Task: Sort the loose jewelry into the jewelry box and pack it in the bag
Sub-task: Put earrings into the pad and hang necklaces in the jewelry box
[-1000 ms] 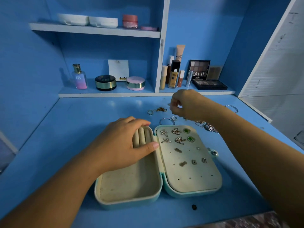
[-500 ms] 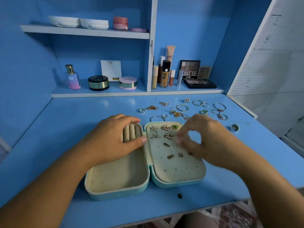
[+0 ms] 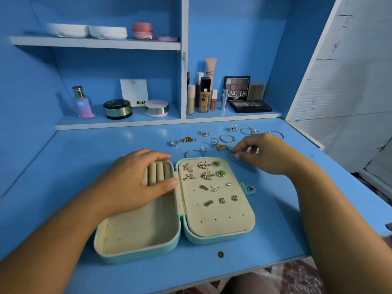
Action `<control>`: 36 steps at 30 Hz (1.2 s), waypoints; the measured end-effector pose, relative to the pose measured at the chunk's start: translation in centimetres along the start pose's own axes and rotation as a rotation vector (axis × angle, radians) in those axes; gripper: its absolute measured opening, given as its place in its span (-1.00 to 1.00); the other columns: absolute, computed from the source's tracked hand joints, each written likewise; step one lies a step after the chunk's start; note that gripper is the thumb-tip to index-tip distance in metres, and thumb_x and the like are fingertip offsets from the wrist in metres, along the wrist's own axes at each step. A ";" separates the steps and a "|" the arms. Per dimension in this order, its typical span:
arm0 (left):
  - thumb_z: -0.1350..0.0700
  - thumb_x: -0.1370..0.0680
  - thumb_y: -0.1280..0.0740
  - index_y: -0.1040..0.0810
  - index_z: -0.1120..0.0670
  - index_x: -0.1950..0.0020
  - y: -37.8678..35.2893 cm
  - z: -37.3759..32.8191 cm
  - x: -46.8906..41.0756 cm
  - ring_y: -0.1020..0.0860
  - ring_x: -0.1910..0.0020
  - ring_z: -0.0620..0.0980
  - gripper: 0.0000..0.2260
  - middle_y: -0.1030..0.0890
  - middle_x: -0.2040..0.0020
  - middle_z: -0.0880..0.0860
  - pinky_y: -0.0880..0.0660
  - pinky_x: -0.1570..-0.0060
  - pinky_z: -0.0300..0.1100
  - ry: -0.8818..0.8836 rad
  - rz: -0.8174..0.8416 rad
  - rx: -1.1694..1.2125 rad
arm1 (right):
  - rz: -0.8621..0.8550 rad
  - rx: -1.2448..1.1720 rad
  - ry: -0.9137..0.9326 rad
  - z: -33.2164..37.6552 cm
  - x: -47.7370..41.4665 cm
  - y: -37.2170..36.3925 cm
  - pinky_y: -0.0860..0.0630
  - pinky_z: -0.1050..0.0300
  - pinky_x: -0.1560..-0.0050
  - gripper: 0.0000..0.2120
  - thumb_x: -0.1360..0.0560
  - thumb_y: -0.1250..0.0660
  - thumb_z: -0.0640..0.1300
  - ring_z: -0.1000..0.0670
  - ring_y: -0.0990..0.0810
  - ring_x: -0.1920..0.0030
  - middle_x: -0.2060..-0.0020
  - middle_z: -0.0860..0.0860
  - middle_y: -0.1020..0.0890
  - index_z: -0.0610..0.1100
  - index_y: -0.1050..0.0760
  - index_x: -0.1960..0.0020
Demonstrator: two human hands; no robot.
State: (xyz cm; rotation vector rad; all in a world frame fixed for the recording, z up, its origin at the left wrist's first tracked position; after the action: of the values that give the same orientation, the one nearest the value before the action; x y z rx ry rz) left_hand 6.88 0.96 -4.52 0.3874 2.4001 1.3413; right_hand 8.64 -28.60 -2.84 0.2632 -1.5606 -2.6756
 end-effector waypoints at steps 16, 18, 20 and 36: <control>-0.32 -0.37 -0.31 -0.58 -0.19 -0.08 1.1 -4.4 1.1 -0.50 -0.02 -0.23 -0.63 -0.51 0.03 -0.25 -0.47 -0.08 -0.15 0.005 -0.107 -0.119 | 0.066 -0.303 0.038 2.0 0.4 -2.9 -0.33 0.46 0.39 -0.89 -0.49 -0.38 -0.05 0.28 -0.43 0.44 0.31 0.12 -0.55 -0.06 -0.59 0.02; -0.21 -0.44 -0.38 -0.62 -0.19 0.03 0.7 -6.4 1.3 -0.49 0.07 -0.24 -0.82 -0.52 0.12 -0.23 -0.44 0.05 -0.21 -0.014 -0.122 -0.116 | 0.063 -0.313 0.023 2.0 0.4 -3.0 -0.32 0.46 0.41 -0.89 -0.49 -0.39 -0.05 0.26 -0.42 0.46 0.35 0.13 -0.53 -0.07 -0.58 0.04; -0.15 -0.46 -0.40 -0.63 -0.19 0.08 -0.3 -8.5 1.6 -0.49 0.12 -0.27 -0.90 -0.54 0.16 -0.22 -0.37 0.16 -0.35 -0.029 -0.110 -0.108 | 0.050 -0.320 0.012 2.1 0.5 -3.0 -0.33 0.45 0.42 -0.89 -0.48 -0.39 -0.05 0.24 -0.41 0.47 0.36 0.13 -0.52 -0.08 -0.57 0.05; -0.04 -0.56 -0.35 -0.65 -0.04 0.08 -3.9 -10.4 1.0 -0.44 0.18 -0.17 -0.87 -0.47 0.16 -0.15 -0.43 0.07 -0.22 0.013 -0.104 -0.109 | 0.104 -0.547 -0.190 2.3 1.1 -3.2 -0.35 0.32 0.40 -0.95 -0.47 -0.39 -0.10 0.10 -0.42 0.41 0.38 0.04 -0.53 -0.02 -0.57 0.16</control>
State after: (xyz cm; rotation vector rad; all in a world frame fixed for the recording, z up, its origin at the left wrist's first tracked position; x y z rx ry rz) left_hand 1.22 -8.53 -3.03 0.2212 2.3109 1.4238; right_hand 7.32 -25.13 -4.68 -0.0918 -0.7805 -2.9677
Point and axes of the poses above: each hand's wrist, its own x-axis away from the middle knuckle, its own y-axis out of the back of the hand, z = x × y, the point moved 4 cm from there along -x, towards the middle knuckle
